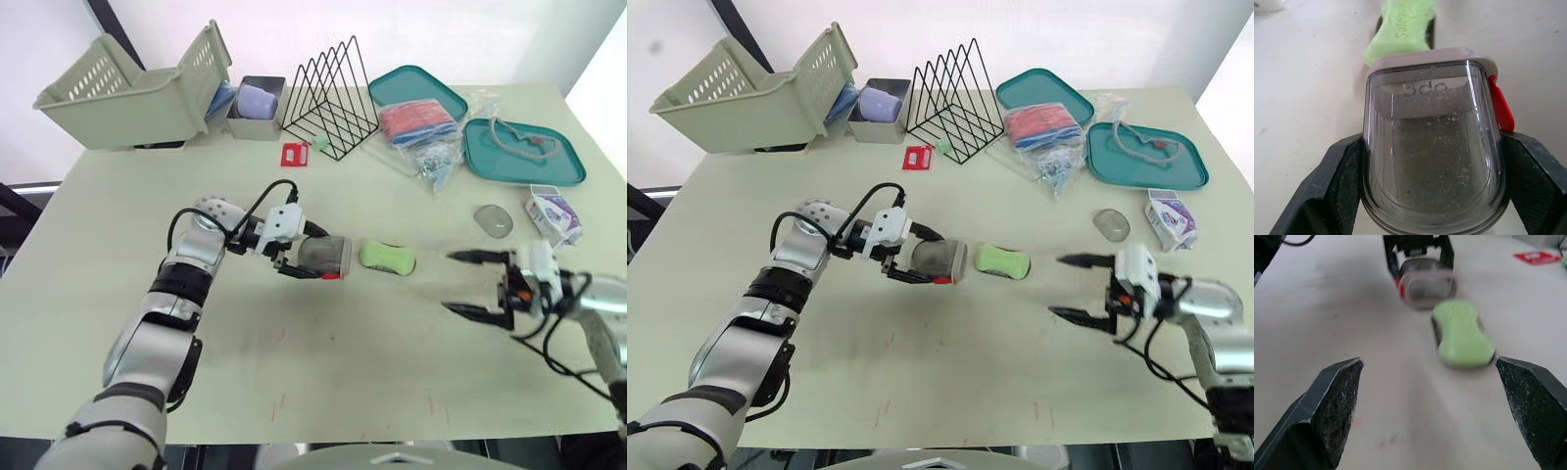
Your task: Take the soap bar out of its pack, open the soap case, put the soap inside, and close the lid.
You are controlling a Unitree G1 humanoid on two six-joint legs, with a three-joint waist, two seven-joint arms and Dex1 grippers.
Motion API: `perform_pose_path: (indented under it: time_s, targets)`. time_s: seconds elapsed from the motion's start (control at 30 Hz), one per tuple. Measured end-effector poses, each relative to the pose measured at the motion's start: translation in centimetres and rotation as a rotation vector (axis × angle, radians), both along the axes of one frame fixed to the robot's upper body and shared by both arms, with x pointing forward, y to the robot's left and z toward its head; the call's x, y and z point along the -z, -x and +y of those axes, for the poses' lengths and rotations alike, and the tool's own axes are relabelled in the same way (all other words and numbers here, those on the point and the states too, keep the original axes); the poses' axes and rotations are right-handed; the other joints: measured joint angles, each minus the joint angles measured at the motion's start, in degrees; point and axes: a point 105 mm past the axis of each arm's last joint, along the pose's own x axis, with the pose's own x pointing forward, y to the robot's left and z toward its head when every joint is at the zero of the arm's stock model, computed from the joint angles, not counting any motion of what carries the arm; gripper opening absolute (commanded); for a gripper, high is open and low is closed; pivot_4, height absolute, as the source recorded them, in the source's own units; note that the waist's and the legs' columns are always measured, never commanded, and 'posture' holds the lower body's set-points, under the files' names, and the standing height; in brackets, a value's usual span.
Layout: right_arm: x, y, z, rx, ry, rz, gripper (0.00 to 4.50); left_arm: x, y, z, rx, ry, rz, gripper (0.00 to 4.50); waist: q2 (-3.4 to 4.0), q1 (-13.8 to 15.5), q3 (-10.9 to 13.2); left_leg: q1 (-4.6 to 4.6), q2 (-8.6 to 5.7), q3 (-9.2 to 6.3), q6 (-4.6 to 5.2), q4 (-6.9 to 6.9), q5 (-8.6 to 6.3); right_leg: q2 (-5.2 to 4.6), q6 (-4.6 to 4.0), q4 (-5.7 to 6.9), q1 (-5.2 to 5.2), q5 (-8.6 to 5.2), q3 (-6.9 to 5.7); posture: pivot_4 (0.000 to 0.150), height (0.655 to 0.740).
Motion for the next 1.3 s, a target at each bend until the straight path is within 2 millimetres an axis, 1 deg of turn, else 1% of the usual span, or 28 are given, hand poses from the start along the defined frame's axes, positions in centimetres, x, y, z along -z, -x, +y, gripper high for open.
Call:
perform_pose_path:
  time_s: [0.03, 0.17, 0.27, 0.33, 0.37, 0.47, 0.53, 0.67, 0.77, 0.97, 1.13, 1.17, 1.2, 1.23, 1.27, 1.3]
  targets:
    - [0.2, -0.4, 0.8, 0.002, 0.027, 0.022, 4.5, 0.2, 0.3, 0.2, -0.006, 0.004, 0.007, 3.59, -0.01, 0.1, 0.0, -0.04, 0.0, -0.02, 0.0, 0.01, 0.0, -0.02, 0.0, -0.02, 0.0, 0.0, -0.03, 0.15, 0.74]
    - [0.8, -1.4, 3.0, 0.009, 0.139, 0.067, 4.5, 0.3, 1.1, 0.1, -0.008, 0.012, 0.027, 3.59, -0.01, 0.5, 0.0, -0.1, -0.04, 0.03, 0.0, 0.1, 0.0, -0.08, 0.01, -0.02, 0.0, 0.01, -0.04, 0.15, 0.74]
    - [1.0, -2.5, 3.9, 0.035, 0.229, 0.063, 4.5, 0.3, 1.6, -0.1, -0.009, 0.023, 0.043, 3.59, -0.01, 0.6, 0.0, -0.1, -0.04, 0.01, 0.01, 0.11, 0.0, -0.07, 0.01, -0.01, 0.0, 0.0, -0.04, 0.15, 0.74]
    - [0.9, -3.3, 4.5, 0.059, 0.245, 0.063, 4.5, 0.1, 1.7, -0.2, -0.013, 0.023, 0.044, 3.59, -0.01, 0.5, 0.0, -0.1, -0.03, 0.0, 0.0, 0.11, 0.0, -0.05, 0.01, -0.01, -0.02, 0.0, -0.05, 0.15, 0.74]
    - [0.4, -4.0, 5.3, 0.078, 0.235, 0.055, 4.5, 0.0, 1.7, -0.3, -0.016, 0.025, 0.041, 3.59, -0.01, 0.3, 0.0, -0.1, -0.03, 0.0, 0.0, 0.11, 0.0, -0.05, 0.01, 0.0, -0.03, 0.0, -0.05, 0.15, 0.74]
    - [0.1, -4.7, 6.1, 0.091, 0.245, 0.048, 4.5, -0.3, 2.0, -0.7, -0.01, 0.035, 0.035, 3.59, -0.01, 0.2, 0.0, -0.11, -0.02, 0.0, 0.0, 0.08, 0.0, -0.06, 0.0, -0.01, -0.05, 0.0, -0.05, 0.15, 0.74]
    - [0.3, -4.9, 6.2, 0.097, 0.258, 0.056, 4.5, -0.1, 2.2, -0.7, -0.012, 0.037, 0.041, 3.59, -0.01, 0.2, 0.0, -0.12, -0.02, 0.01, 0.0, 0.09, 0.0, -0.07, 0.01, -0.04, -0.04, 0.0, -0.06, 0.15, 0.74]
    - [1.7, -4.9, 6.1, 0.105, 0.296, 0.113, 4.5, 0.2, 2.4, -0.5, -0.029, 0.042, 0.052, 3.59, -0.01, 0.2, 0.0, -0.12, -0.03, 0.0, 0.01, 0.09, 0.0, -0.07, 0.0, -0.01, -0.05, 0.0, -0.06, 0.15, 0.74]
    - [2.2, -5.0, 5.9, 0.114, 0.323, 0.136, 4.5, 0.1, 2.4, -0.5, -0.032, 0.041, 0.053, 3.59, -0.01, 0.1, 0.0, -0.12, -0.03, 0.01, 0.01, 0.09, 0.0, -0.07, 0.0, -0.01, -0.05, 0.0, -0.05, 0.15, 0.74]
    - [2.6, -5.6, 5.8, 0.133, 0.36, 0.137, 4.5, 0.0, 2.4, -0.6, -0.029, 0.042, 0.046, 3.59, -0.01, 0.0, 0.0, -0.12, -0.03, 0.0, 0.01, 0.09, 0.0, -0.06, 0.0, -0.01, -0.07, 0.0, -0.06, 0.15, 0.74]
    - [2.8, -5.7, 5.9, 0.134, 0.362, 0.144, 4.5, 0.0, 2.4, -0.6, -0.03, 0.042, 0.046, 3.59, -0.01, 0.0, 0.0, -0.12, -0.03, 0.0, 0.01, 0.09, 0.0, -0.06, 0.0, -0.01, -0.07, 0.0, -0.05, 0.15, 0.74]
    - [2.8, -5.7, 5.9, 0.13, 0.363, 0.14, 3.98, 0.0, 2.4, -0.6, -0.031, 0.042, 0.046, 3.48, -0.01, 0.0, 0.0, -0.12, -0.03, 0.0, 0.01, 0.09, 0.0, -0.06, 0.0, -0.01, -0.07, 0.0, -0.05, 0.15, 0.74]
    - [2.9, -5.7, 5.9, 0.129, 0.364, 0.139, 3.85, 0.0, 2.4, -0.6, -0.031, 0.042, 0.045, 3.48, -0.01, 0.0, 0.0, -0.12, -0.03, 0.0, 0.01, 0.09, 0.0, -0.06, 0.0, -0.01, -0.07, 0.0, -0.05, 0.15, 0.74]
    - [2.9, -5.7, 5.9, 0.125, 0.364, 0.135, 3.54, 0.0, 2.4, -0.6, -0.031, 0.042, 0.045, 3.48, -0.01, 0.0, 0.0, -0.12, -0.03, 0.0, 0.01, 0.09, 0.0, -0.06, 0.0, -0.01, -0.07, 0.0, -0.05, 0.15, 0.74]
    - [2.9, -5.7, 5.9, 0.121, 0.369, 0.128, 2.87, 0.0, 2.4, -0.6, -0.034, 0.043, 0.045, 3.48, -0.01, 0.0, 0.0, -0.12, -0.03, 0.0, 0.01, 0.09, 0.0, -0.06, 0.0, -0.01, -0.07, 0.0, -0.05, 0.15, 0.74]
    - [2.9, -5.7, 5.9, 0.118, 0.37, 0.126, 2.87, 0.0, 2.4, -0.6, -0.034, 0.043, 0.046, 3.48, -0.01, 0.0, 0.0, -0.12, -0.03, 0.01, 0.01, 0.09, 0.0, -0.06, 0.0, -0.01, -0.07, 0.0, -0.05, 0.15, 0.74]
